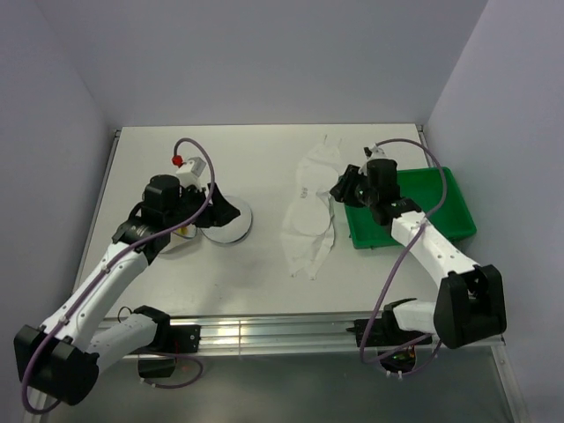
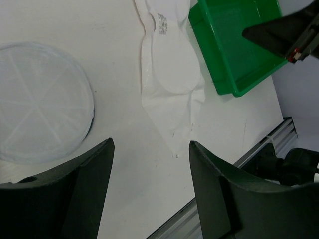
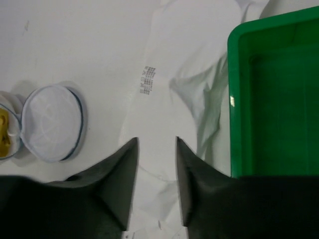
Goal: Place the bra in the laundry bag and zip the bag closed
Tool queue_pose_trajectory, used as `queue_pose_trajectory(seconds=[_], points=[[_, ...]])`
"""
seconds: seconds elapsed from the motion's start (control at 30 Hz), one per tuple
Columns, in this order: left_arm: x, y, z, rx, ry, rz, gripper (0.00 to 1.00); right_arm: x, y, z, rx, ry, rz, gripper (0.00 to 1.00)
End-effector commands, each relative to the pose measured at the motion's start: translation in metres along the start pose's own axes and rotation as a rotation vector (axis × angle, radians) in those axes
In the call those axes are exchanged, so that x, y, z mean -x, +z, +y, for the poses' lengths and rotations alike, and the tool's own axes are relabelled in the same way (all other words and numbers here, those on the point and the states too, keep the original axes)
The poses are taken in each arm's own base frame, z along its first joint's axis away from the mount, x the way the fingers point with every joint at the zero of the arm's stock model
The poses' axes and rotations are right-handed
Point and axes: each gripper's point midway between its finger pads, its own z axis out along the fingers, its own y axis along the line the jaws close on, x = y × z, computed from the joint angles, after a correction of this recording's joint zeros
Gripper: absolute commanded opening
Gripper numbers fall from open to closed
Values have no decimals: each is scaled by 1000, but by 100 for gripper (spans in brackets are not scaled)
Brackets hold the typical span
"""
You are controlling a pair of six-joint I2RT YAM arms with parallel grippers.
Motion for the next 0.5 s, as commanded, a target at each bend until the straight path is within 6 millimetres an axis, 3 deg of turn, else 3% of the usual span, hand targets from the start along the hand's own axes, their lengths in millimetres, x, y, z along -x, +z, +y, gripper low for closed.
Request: queue_pose_trajectory(seconds=[0.0,0.07,0.17,0.2,0.27,0.3,0.37,0.4,0.43,0.47], points=[[43,7,-37,-116,-44,-87,68,14,-9,5,17,33,-121,37],[46,26,-36,-92,-78,-82,66,8,-12,9,33,51,-145,23],[52,57,-36,-66,-101,-57,64,0,-21,12,52,63,-180,13],[61,65,-42,-73,-106,-63,62,3,-27,18,75,59,-211,12],[54,94,-31,-39,-135,-19,62,-2,-29,12,64,67,-225,9],[66,103,-37,-61,-135,-39,62,2,-35,13,71,72,-255,7],[57,136,-25,-23,-152,5,62,-2,-38,17,112,87,-271,5],[70,145,-32,-42,-138,-6,62,-2,-42,22,145,98,-279,5],[60,168,-20,-13,-143,33,61,-8,-41,20,152,104,-273,4],[61,179,-14,8,-141,34,61,-6,-43,24,175,104,-285,4]])
